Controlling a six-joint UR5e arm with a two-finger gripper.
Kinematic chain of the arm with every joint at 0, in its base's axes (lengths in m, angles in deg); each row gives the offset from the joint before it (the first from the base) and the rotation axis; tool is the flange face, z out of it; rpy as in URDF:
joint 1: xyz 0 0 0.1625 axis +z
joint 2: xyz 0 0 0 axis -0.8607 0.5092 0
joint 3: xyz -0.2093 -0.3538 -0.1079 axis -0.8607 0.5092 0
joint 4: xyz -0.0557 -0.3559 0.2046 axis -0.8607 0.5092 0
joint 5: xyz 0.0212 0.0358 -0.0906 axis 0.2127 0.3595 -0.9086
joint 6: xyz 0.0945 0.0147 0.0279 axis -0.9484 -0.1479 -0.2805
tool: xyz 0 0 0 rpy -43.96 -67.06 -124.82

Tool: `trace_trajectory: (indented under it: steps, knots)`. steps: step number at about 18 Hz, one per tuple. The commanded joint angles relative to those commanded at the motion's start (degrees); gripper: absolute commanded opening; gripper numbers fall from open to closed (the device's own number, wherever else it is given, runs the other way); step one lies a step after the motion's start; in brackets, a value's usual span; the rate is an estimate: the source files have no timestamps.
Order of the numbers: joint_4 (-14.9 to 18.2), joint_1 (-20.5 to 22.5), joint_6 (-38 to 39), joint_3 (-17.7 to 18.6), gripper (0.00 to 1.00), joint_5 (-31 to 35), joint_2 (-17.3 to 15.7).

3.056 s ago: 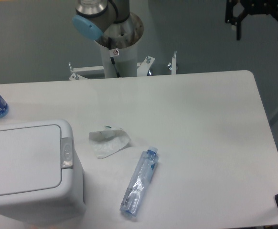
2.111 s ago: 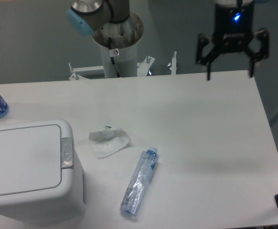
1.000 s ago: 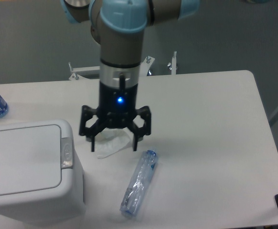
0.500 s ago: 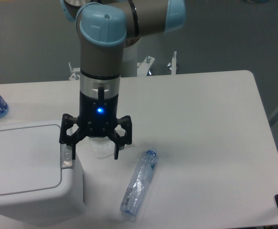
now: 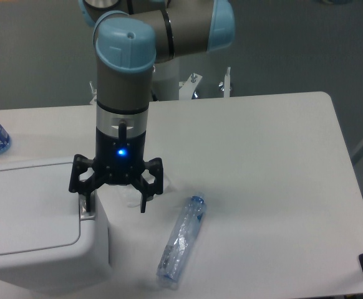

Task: Open the trash can
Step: 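Press the gripper down on the lid button of the trash can, then hold the gripper on the button while the lid swings open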

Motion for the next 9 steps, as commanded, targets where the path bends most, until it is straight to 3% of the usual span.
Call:
trace_trajectory:
  steps: [9]
  knots:
    - [0.0,0.1,-0.8,-0.4,1.00,0.0,-0.1]
